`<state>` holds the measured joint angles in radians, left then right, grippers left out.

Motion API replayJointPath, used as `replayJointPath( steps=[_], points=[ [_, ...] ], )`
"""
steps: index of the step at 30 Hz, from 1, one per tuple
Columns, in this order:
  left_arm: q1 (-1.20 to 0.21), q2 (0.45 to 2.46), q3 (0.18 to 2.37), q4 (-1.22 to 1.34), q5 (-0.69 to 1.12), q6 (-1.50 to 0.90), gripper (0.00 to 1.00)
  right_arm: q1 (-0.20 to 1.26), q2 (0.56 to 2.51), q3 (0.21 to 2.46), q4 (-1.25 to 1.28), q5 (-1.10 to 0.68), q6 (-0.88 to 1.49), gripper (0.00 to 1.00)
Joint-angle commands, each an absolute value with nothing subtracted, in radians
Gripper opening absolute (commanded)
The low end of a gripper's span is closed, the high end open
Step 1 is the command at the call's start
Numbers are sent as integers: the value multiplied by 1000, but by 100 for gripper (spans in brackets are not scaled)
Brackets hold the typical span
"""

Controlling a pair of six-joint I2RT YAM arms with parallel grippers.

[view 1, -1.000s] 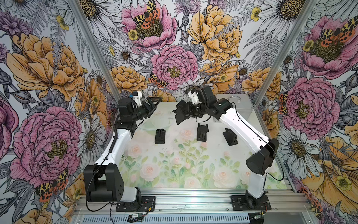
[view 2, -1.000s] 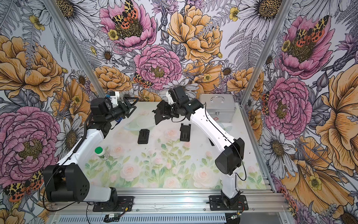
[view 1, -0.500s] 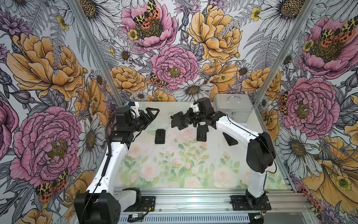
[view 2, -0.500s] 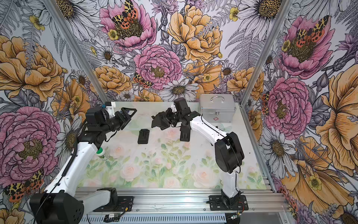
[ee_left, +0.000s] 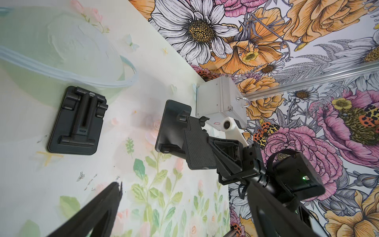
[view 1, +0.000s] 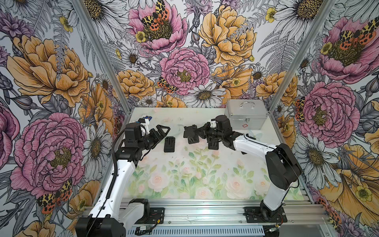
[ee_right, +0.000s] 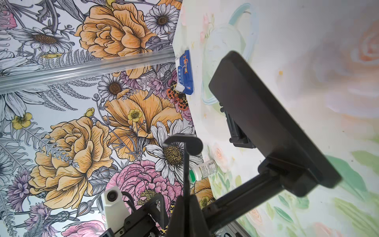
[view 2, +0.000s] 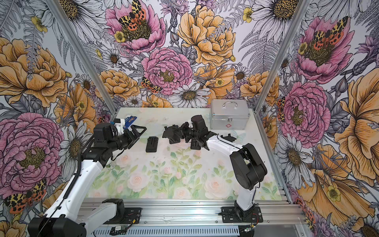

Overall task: Open the phone stand
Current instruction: Place the phone stand at the center of the board.

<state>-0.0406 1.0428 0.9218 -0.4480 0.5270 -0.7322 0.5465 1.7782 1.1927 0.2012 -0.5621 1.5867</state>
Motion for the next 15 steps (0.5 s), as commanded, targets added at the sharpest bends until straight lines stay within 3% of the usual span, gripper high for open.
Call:
replayJointPath(
  steps=[1,15],
  points=[
    [-51,1020,916,-458,508,-709,99,551,1728,1163,325,-555,1638,0],
    [-70,1023,911,-463,502,-702,99,603,1573,835,514,-519,1820,0]
  ],
)
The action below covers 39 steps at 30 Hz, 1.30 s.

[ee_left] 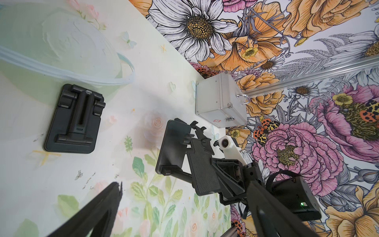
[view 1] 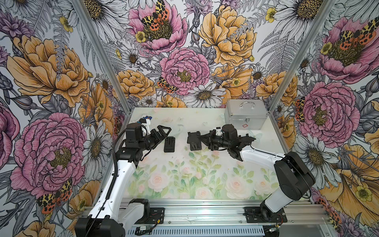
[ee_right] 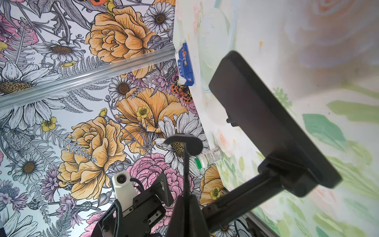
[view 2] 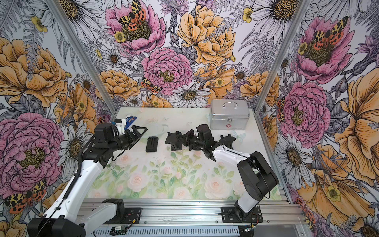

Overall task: Open the phone stand
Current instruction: Place the phone stand at the center of the board.

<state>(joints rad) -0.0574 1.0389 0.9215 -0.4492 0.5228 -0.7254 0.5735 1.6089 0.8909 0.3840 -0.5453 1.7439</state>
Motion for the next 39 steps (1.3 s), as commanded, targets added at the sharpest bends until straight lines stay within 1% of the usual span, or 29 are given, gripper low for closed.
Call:
replayJointPath(
  steps=[1,6,12,15,19,27,31,34,36,39],
  points=[
    [-73,1026,909,-462,501,-700,99,615,1573,813,554,-512,1846,0],
    [-86,1035,900,-462,496,-693,99,671,1580,691,692,-446,1935,0],
    [-100,1047,898,-462,495,-689,99,693,1682,580,944,-372,2081,0],
    [-101,1050,901,-463,496,-687,99,705,1731,562,1023,-346,2125,0],
    [-106,1055,901,-462,496,-686,99,712,1769,565,1041,-344,2145,0],
    [-113,1063,908,-462,497,-684,99,720,1859,548,1190,-307,2237,1],
    [-113,1065,913,-462,497,-684,99,721,1860,554,1193,-308,2243,13],
    [-113,1066,914,-463,497,-685,99,721,1856,555,1193,-308,2245,18],
    [-113,1065,916,-463,497,-686,99,721,1853,559,1193,-309,2246,26],
    [-113,1067,917,-463,497,-686,99,721,1849,565,1192,-314,2246,32]
  ],
)
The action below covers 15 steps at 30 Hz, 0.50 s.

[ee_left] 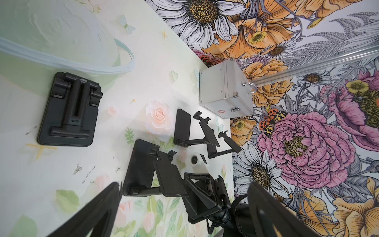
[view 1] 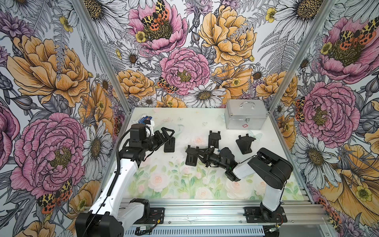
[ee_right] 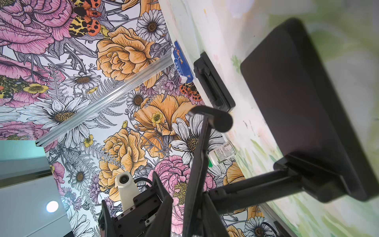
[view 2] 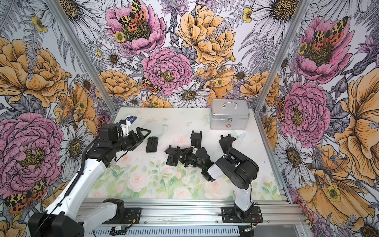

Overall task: Open the phone stand
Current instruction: Place the phone stand at the center of the board.

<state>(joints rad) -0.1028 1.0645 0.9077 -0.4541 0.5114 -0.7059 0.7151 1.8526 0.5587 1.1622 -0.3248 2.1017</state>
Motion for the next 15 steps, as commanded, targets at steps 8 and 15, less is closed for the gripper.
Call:
replayJointPath(
  steps=[8,15],
  points=[
    [-112,1072,921,-463,491,-676,99,710,1766,569,1090,-353,2207,39],
    [-109,1094,950,-494,463,-650,99,644,1528,702,511,-509,1890,56]
  ],
)
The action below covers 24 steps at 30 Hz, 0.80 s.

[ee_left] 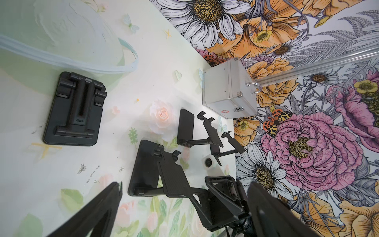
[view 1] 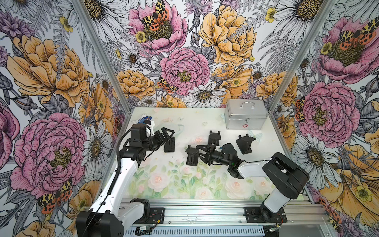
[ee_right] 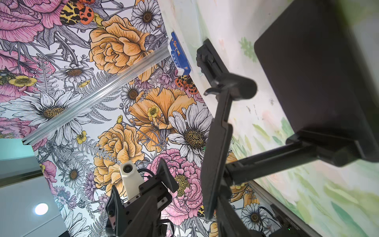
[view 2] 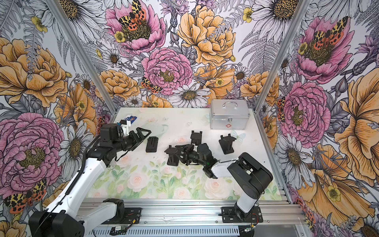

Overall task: Open the phone stand
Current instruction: Place the phone stand at the center of the board.

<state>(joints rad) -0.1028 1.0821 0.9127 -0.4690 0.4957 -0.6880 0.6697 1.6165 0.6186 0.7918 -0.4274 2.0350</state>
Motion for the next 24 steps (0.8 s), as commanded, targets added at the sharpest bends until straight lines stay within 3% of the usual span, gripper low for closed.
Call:
replayJointPath(
  steps=[1,6,11,24],
  points=[
    [-110,1100,956,-499,462,-645,99,636,1507,726,434,-522,1843,59],
    [-109,1138,992,-531,434,-622,99,604,1437,929,4,-571,1544,79],
    [-109,1184,1027,-548,404,-609,99,591,1430,1029,-115,-577,1426,99],
    [-218,1472,1318,-778,116,-466,94,584,1468,1334,-447,-526,1127,99]
  ],
)
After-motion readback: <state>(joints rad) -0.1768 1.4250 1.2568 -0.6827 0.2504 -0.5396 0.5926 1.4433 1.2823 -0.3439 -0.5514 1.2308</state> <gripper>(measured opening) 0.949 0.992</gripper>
